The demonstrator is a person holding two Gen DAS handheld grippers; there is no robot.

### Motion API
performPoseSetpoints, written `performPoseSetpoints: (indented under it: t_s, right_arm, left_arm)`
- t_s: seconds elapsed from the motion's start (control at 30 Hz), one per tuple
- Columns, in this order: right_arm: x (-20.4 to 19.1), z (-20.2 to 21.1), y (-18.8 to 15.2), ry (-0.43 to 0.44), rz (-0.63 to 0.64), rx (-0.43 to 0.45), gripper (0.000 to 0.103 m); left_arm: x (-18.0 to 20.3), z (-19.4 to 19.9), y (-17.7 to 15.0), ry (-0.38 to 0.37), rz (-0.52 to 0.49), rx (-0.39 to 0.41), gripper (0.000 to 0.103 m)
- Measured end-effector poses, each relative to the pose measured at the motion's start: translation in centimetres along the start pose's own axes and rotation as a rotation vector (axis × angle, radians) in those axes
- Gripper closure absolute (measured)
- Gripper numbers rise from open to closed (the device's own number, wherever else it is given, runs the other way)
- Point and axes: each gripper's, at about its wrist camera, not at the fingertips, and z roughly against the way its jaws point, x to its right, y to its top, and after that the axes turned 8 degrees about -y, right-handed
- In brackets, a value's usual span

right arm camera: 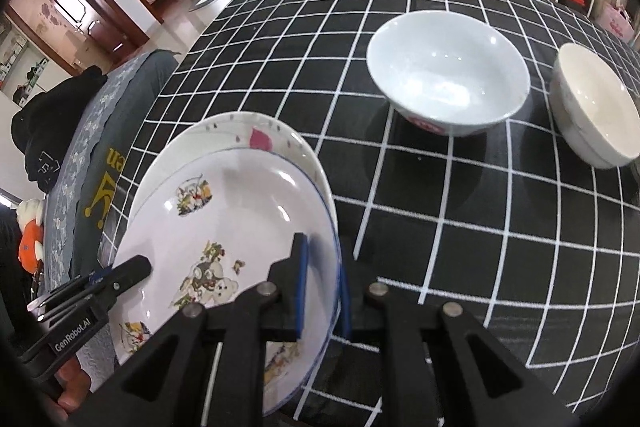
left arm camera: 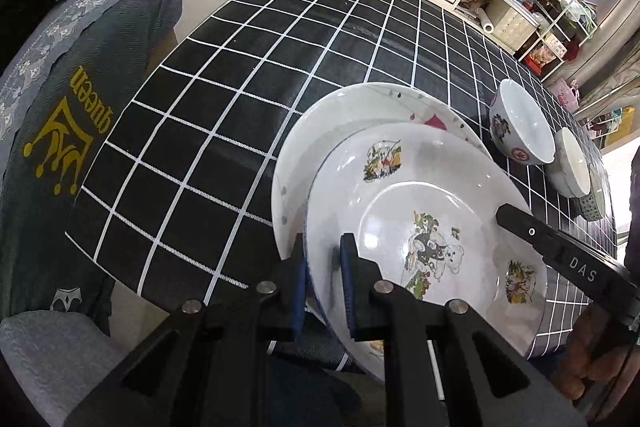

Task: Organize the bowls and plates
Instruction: 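Carry the cartoon-print plate onto the plate stack and open the left tool, then withdraw the left tool from the plate stack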

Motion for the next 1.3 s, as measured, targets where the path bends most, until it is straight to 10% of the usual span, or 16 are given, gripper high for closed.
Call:
performPoseSetpoints:
  t_s: [0.93,1.13,1.3]
  right_arm:
    - [-3.6,-0.9,1.1,-0.212,0.191,0.013,0.080]
    - [-2.8,0.8,0.7,-0.155,0.154,0.046,0.052]
    - [-1.6,3.3,0.6,-0.128,0.120,0.089,0.051]
  left_arm:
    - [-0.1,1.3,1.7,0.087,-0.019,0.040,0.079]
    - [0.5,3.0,1.7,0.086,-0.047,0.073,0.063]
    - [2.2,3.9,1.6,0.076,-0.081,0.091,0.062]
